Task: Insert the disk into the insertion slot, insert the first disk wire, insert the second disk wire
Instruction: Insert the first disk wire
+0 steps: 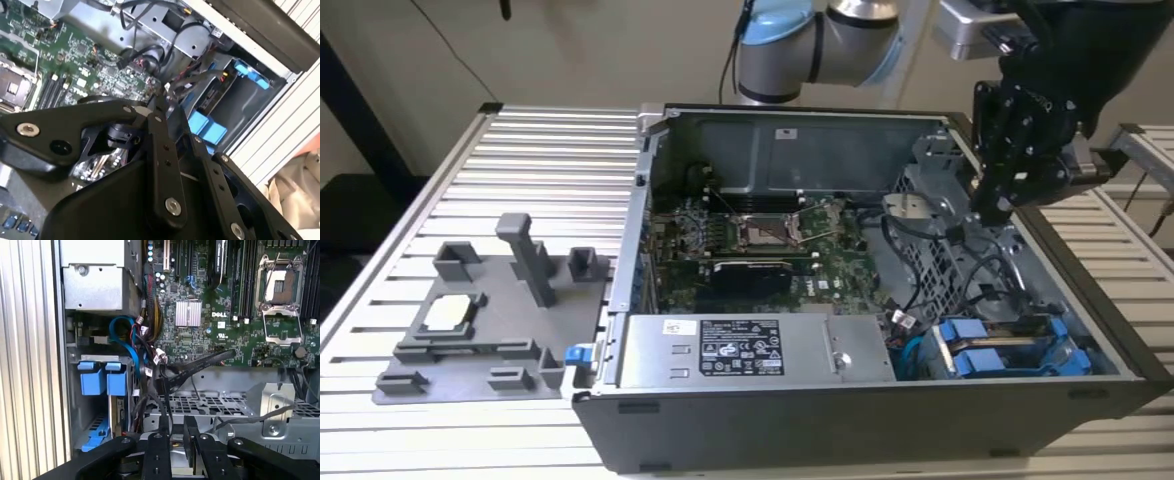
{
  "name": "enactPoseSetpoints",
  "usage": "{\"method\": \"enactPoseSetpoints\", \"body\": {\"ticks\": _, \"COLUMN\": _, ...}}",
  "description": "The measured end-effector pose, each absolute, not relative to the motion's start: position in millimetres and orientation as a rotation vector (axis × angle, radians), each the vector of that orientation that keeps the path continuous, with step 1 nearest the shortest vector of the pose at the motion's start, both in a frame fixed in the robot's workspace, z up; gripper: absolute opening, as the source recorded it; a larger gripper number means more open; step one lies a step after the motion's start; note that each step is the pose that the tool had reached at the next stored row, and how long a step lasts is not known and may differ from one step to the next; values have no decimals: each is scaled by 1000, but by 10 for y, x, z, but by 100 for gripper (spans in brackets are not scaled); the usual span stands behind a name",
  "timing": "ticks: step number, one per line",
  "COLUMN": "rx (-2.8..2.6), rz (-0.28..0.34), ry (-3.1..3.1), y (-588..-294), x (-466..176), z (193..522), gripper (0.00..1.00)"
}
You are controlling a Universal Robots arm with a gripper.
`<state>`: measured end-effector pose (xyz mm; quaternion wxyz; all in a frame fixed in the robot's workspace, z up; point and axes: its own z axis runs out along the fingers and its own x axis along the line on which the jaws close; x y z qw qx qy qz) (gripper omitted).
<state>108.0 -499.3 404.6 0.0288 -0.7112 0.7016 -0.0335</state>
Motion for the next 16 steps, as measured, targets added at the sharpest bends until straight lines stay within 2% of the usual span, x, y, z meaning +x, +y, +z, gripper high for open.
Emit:
{"method": "enactPoseSetpoints", "body": {"ticks": 9, "rx": -2195, "rz": -104, "ry": 2165, "y": -5144, "x": 901, "z": 4036, "gripper": 27}}
{"method": "enactPoseSetpoints", "body": {"ticks": 16, "rx": -2201, "rz": -117, "ry": 2170, "y": -5141, "x": 815, "z": 3996, "gripper": 27}}
